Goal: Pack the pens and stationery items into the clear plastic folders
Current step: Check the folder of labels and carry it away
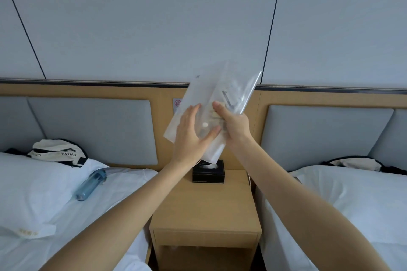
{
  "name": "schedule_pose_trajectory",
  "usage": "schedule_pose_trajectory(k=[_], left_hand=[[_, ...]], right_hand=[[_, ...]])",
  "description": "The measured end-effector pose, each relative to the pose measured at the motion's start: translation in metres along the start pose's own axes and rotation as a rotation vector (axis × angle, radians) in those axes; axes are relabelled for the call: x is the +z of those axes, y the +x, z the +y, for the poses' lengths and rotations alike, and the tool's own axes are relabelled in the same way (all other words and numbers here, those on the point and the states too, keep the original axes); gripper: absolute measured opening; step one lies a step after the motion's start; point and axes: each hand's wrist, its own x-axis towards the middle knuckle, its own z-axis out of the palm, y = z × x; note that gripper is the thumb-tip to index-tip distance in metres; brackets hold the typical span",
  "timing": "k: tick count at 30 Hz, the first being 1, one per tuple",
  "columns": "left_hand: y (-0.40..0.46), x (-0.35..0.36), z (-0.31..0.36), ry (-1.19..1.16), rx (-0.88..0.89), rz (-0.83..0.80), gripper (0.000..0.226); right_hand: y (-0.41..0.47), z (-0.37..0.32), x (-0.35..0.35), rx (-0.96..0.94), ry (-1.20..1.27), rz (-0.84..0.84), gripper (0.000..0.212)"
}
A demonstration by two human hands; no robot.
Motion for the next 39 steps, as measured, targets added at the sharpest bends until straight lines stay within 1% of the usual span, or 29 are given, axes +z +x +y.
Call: schedule_pose_trajectory(k=[3, 6, 7, 9, 11, 14, 18, 24, 28, 31, 32, 35, 39], left_hand=[[0.001, -0.005, 0.0, -0.081, -0.038, -0.056, 0.079], [-0.001, -0.011, 0.007, -0.179, -0.059, -0.126, 0.063], [-0.001, -0.012, 0.009, -0.201, -0.065, -0.143, 0.062], [-0.002, -0.014, 0.009, -0.228, -0.083, -0.164, 0.061], [-0.002, -0.016, 0.005, -0.229, -0.098, -0.178, 0.06], [-0.002, -0.018, 0.002, -0.215, -0.131, -0.184, 0.068], [-0.001, -0.019, 0.0, -0.177, -0.141, -0.163, 0.064], [0.002, -0.019, -0.003, -0.1, -0.134, -0.077, 0.05], [0.006, -0.019, -0.005, -0.112, -0.141, -0.079, 0.051], [0.005, -0.017, -0.005, -0.153, -0.158, -0.076, 0.052], [0.005, -0.016, -0.005, -0.164, -0.163, -0.073, 0.053], [0.004, -0.014, -0.003, -0.193, -0.166, -0.058, 0.054], [0.005, -0.013, -0.003, -0.239, -0.18, -0.022, 0.053]], right_hand=[[-0.003, 0.001, 0.003, -0.036, 0.021, -0.078, 0.028], [-0.004, 0.002, 0.006, -0.054, 0.01, -0.115, 0.03], [-0.005, 0.003, 0.006, -0.06, 0.001, -0.125, 0.033], [-0.005, 0.005, 0.006, -0.068, -0.007, -0.155, 0.036], [-0.005, 0.006, 0.006, -0.073, -0.017, -0.178, 0.035], [-0.004, 0.008, 0.006, -0.091, -0.031, -0.215, 0.04], [-0.002, 0.01, 0.007, -0.104, -0.018, -0.253, 0.044], [0.003, 0.015, 0.006, -0.108, -0.006, -0.233, 0.045], [0.003, 0.015, 0.006, -0.12, -0.036, -0.204, 0.045], [0.005, 0.014, 0.007, -0.111, -0.066, -0.187, 0.037], [0.006, 0.015, 0.007, -0.114, -0.082, -0.18, 0.037], [0.006, 0.016, 0.007, -0.143, -0.133, -0.171, 0.046], [0.004, 0.017, 0.009, -0.237, -0.185, -0.134, 0.05]])
